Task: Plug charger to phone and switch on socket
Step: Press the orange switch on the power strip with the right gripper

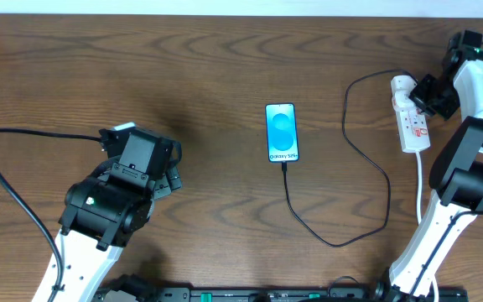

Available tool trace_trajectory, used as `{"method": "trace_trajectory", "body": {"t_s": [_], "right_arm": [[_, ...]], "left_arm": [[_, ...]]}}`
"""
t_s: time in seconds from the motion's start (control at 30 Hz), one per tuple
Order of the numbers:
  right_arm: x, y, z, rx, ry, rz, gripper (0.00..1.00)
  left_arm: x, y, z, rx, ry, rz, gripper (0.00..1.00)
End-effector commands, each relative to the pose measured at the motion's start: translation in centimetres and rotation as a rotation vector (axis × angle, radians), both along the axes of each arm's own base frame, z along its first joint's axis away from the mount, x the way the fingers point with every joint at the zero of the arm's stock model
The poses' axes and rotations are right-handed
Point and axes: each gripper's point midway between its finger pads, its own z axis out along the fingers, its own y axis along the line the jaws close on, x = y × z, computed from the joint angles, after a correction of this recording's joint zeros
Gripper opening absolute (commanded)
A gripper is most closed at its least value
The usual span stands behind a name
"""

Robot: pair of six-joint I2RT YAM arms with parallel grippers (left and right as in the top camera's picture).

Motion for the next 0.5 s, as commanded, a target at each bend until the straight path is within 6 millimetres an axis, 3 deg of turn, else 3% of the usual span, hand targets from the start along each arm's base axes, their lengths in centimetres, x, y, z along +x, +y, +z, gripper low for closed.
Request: {"method": "trace_trajectory", "body": {"t_s": [0.0, 0.13, 0.2, 0.3, 0.47], "right_arm": [[1.2, 14.0, -2.3, 0.408, 0.000, 0.202, 0.01], [0.7, 14.1, -2.1, 0.410, 0.021, 0.198, 0.01], [0.4, 12.9, -1.9, 0.359, 0.031, 0.188, 0.01], [-0.1, 10.1, -0.7, 0.228, 0.044, 0.150, 0.01], [-2.2, 3.6, 3.3, -0.050, 0.074, -0.024, 0.01]], "left_arm": [[-0.1, 0.2, 0.0, 0.013, -0.002, 0.011, 1.00], [-0.1, 0.2, 0.0, 0.013, -0.002, 0.011, 1.00], [-0.1, 0.2, 0.0, 0.013, -0.002, 0.011, 1.00], [-0.1, 0.2, 0.0, 0.013, -0.002, 0.011, 1.00], [-0.1, 0.2, 0.0, 0.013, -0.002, 0.011, 1.00]]}}
